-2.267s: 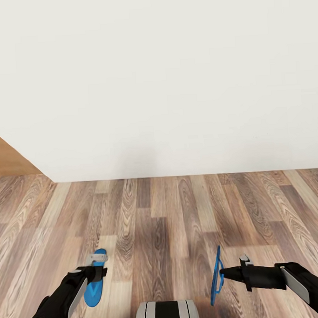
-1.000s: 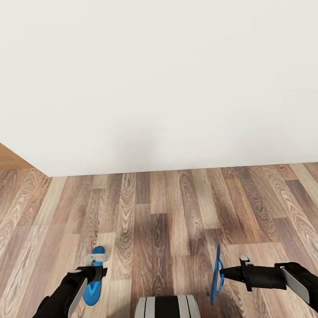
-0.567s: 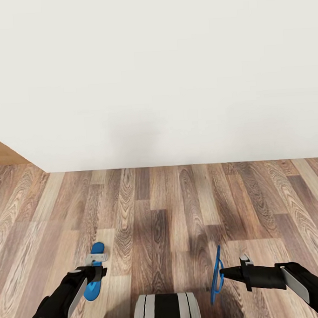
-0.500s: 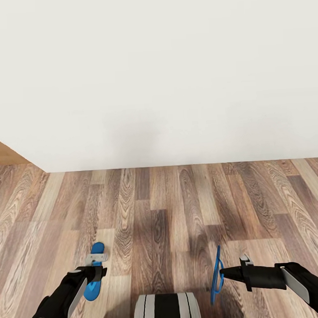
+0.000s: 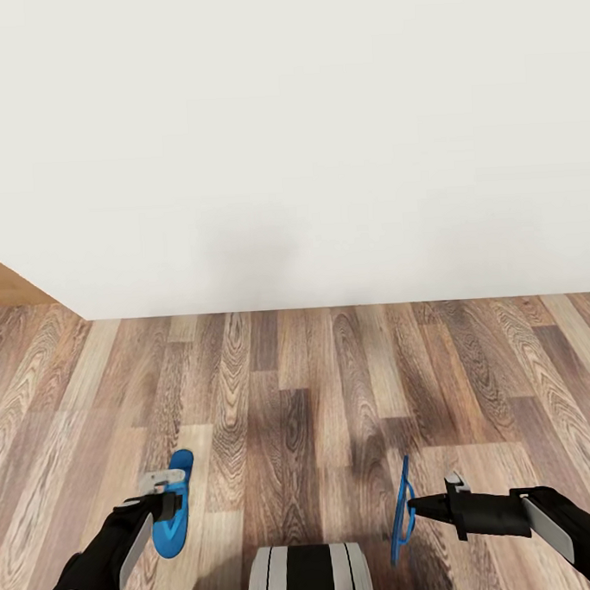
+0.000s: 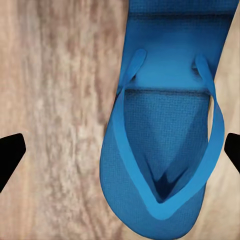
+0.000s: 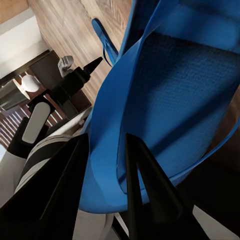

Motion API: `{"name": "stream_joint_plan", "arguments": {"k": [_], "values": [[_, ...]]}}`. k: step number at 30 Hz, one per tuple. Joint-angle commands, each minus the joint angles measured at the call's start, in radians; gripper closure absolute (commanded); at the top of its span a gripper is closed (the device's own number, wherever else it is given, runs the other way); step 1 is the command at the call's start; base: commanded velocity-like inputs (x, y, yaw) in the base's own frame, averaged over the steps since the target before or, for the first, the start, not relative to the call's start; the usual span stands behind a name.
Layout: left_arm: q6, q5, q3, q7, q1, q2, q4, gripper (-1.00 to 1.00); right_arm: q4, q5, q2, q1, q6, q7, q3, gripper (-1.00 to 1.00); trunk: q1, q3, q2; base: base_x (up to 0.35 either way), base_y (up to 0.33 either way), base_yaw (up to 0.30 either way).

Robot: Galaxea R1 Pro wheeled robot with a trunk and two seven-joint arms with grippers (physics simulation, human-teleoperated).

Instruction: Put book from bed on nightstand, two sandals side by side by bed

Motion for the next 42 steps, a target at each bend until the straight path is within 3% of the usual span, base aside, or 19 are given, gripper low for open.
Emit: {"name": "stream_joint_plan", "arguments": {"k": [1, 17, 24, 31, 37, 42], "values": [[0.005, 0.003, 0.0, 0.003, 0.0, 0.0, -0.002, -1.0, 0.0, -0.007, -0.001, -0.001, 0.007, 0.003, 0.005, 1.0, 0.0, -0.001, 0.0, 0.0, 0.0, 0.0], [0.005, 0.003, -0.002, -0.002, 0.001, -0.013, 0.0, -1.0, 0.0, -0.007, -0.002, -0.001, 0.007, 0.003, 0.005, 1.0, 0.0, -0.001, 0.0, 0.0, 0.0, 0.0], [0.005, 0.004, -0.003, -0.002, 0.0, -0.014, 0.0, -1.0, 0.0, -0.007, -0.002, 0.0, 0.007, 0.003, 0.005, 1.0, 0.003, -0.028, -0.002, 0.0, 0.0, 0.0], [0.005, 0.004, -0.004, -0.002, 0.0, -0.014, 0.0, -1.0, 0.0, -0.007, -0.002, -0.001, 0.007, 0.003, 0.005, 1.0, 0.003, -0.028, -0.002, 0.0, 0.0, 0.0], [0.005, 0.004, -0.004, -0.002, 0.001, -0.015, 0.001, -1.0, 0.0, -0.007, -0.002, -0.001, 0.007, 0.003, 0.006, 1.0, 0.006, -0.051, -0.003, 0.0, 0.0, 0.0], [0.004, 0.003, -0.004, -0.002, 0.0, -0.015, 0.0, -1.0, 0.0, -0.007, -0.002, -0.001, 0.007, 0.003, 0.005, 1.0, 0.006, -0.051, -0.003, 0.0, 0.0, 0.0]]}}
